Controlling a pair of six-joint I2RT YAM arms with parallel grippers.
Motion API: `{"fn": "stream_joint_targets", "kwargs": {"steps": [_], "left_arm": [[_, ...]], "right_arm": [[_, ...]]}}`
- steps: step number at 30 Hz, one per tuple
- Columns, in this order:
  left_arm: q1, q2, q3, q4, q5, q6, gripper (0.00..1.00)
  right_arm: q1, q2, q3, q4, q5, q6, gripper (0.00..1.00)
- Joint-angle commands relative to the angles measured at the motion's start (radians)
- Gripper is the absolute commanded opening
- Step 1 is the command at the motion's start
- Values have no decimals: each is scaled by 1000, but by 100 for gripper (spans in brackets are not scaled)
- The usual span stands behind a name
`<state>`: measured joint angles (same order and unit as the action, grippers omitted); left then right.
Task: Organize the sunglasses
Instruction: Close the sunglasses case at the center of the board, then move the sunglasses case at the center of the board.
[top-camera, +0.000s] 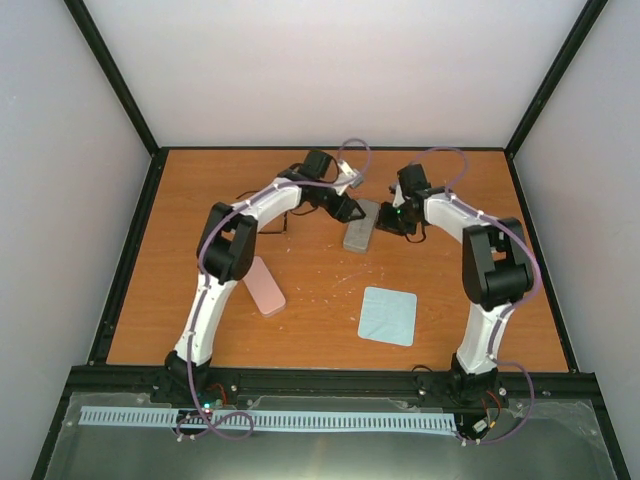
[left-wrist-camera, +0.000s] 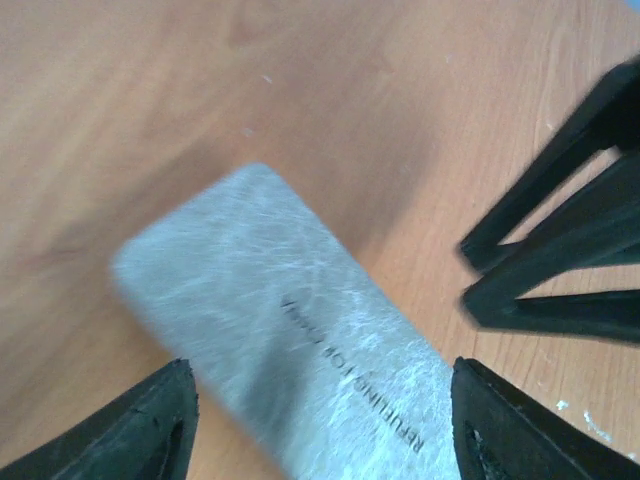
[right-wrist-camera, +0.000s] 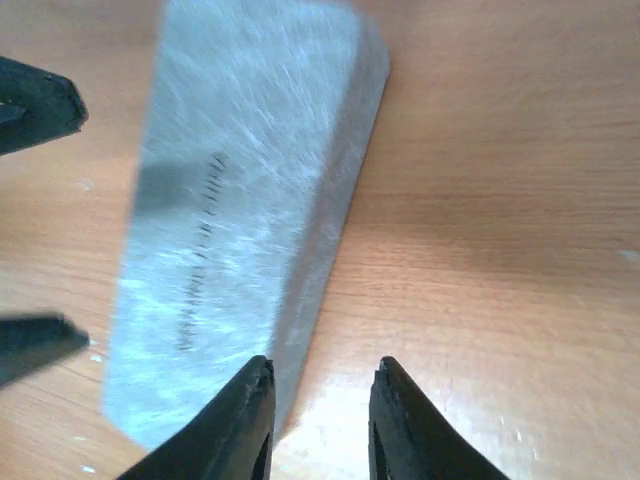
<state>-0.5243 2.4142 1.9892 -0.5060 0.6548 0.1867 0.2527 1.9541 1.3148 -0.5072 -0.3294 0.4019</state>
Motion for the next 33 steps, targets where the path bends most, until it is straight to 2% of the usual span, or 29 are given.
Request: {"fn": "stream_joint_targets", "kwargs": {"steps": [1, 3, 5, 6, 7, 10, 16, 20, 27, 33], "left_arm": [[108, -166, 15, 10, -50, -57, 74], [166, -212, 6, 10, -55, -81, 76], [230, -247, -12, 5, -53, -99, 77], [262, -263, -19, -5, -53, -100, 76], [294, -276, -29, -17, -56, -96, 75], [398, -330, -80, -50, -49, -79, 70], [559, -498, -285, -10, -36, -32, 70], [631, -569, -375, -7, -22, -18, 70], [659, -639, -493, -18, 3, 70, 70], [659, -695, -608, -98, 21, 226, 70]], "right_arm": [[27, -158, 73, -114, 82, -66, 33], [61, -190, 92, -121, 75, -82, 34], [106, -202, 105, -100, 32, -100, 11], [132, -199, 110, -82, 12, -103, 5], [163, -187, 117, -66, -10, -104, 3], [232, -96, 163, -56, -55, -95, 3], [320, 123, 307, -55, -57, -58, 3], [319, 230, 434, -91, 34, 7, 3], [306, 331, 570, -221, 194, 70, 3], [277, 312, 506, -283, 231, 86, 3]]}}
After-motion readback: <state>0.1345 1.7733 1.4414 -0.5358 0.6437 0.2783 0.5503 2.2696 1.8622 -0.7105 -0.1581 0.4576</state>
